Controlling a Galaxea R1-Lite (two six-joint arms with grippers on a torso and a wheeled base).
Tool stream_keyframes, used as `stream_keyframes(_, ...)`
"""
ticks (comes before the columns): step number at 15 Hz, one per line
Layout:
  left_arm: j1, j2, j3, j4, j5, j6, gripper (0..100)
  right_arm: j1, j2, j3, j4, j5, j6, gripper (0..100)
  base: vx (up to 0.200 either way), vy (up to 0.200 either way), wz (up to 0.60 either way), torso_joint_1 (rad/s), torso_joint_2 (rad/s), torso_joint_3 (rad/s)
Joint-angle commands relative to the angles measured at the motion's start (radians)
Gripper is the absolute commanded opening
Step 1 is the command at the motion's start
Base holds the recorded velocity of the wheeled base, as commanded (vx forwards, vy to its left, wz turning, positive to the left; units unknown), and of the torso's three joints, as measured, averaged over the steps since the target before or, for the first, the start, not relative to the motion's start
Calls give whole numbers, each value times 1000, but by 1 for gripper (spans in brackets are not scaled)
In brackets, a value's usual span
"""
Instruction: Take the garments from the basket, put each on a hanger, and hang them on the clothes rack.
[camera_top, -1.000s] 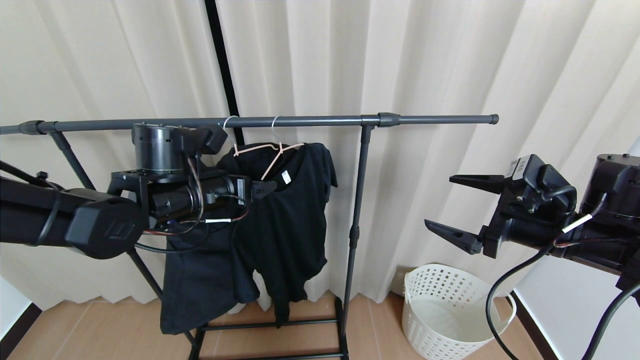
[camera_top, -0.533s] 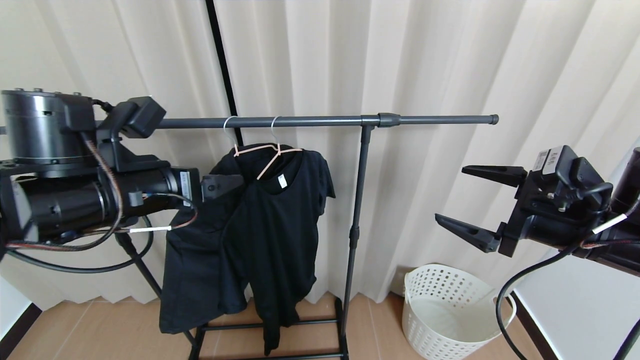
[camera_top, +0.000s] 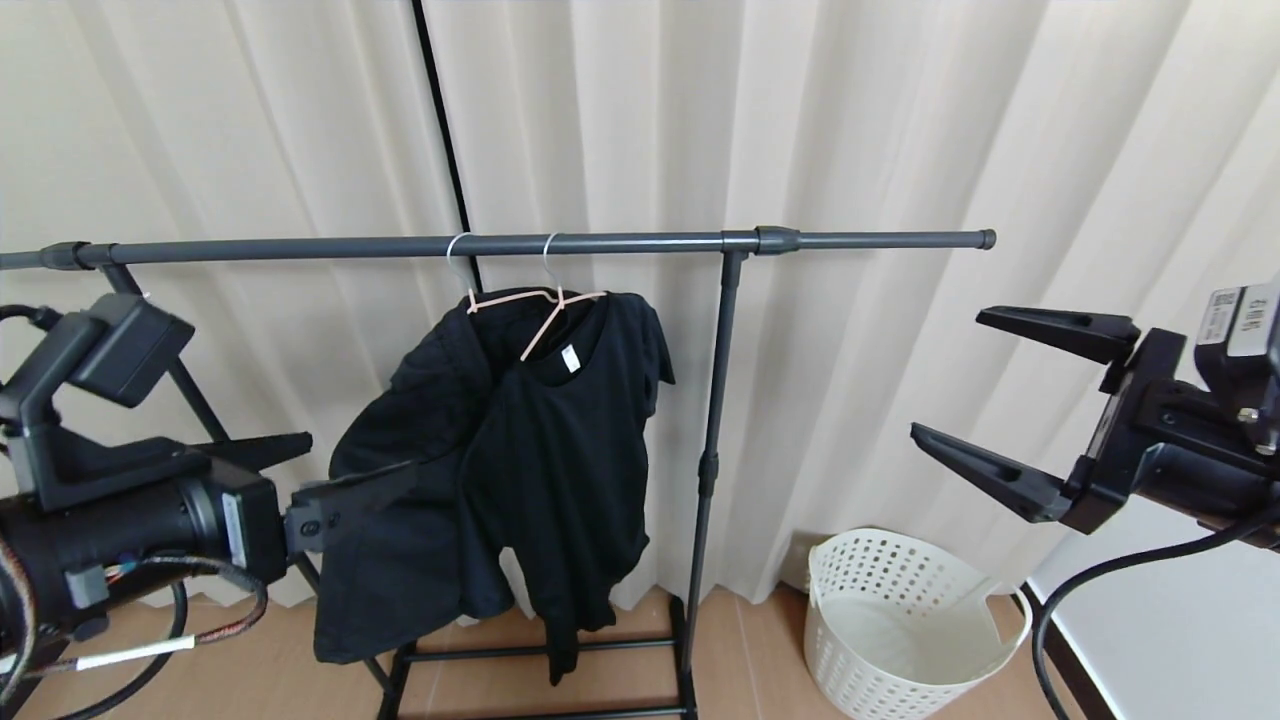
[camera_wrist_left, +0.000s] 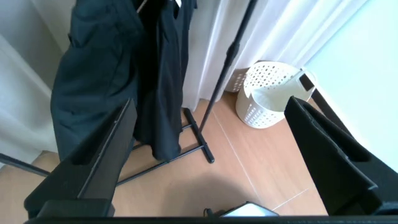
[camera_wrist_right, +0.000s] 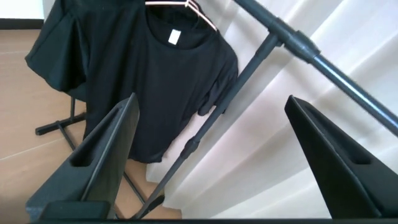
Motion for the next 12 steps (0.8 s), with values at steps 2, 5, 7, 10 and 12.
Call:
stream_keyframes(2,-4,-138,124,-5,0,23,100,2,-107,50,-3,-36,17,100,0,0,0,0,0,0)
stream_keyframes(5,-6,-258,233,-5,-2,24,100,2,-233,137,-1,-120,60,100,0,0,0,0,0,0)
stream_keyframes(7,-3,-330,303,-5,-2,33,100,2,-343,239,8,-154,115,100,0,0,0,0,0,0)
stream_keyframes(10,0,-391,364,-5,0,32,100,-1,-427,377,8,-195,140,100,0,0,0,0,0,0)
stream_keyframes(12,0,-402,378,-5,0,29,100,-3,-452,411,10,-197,159,100,0,0,0,0,0,0)
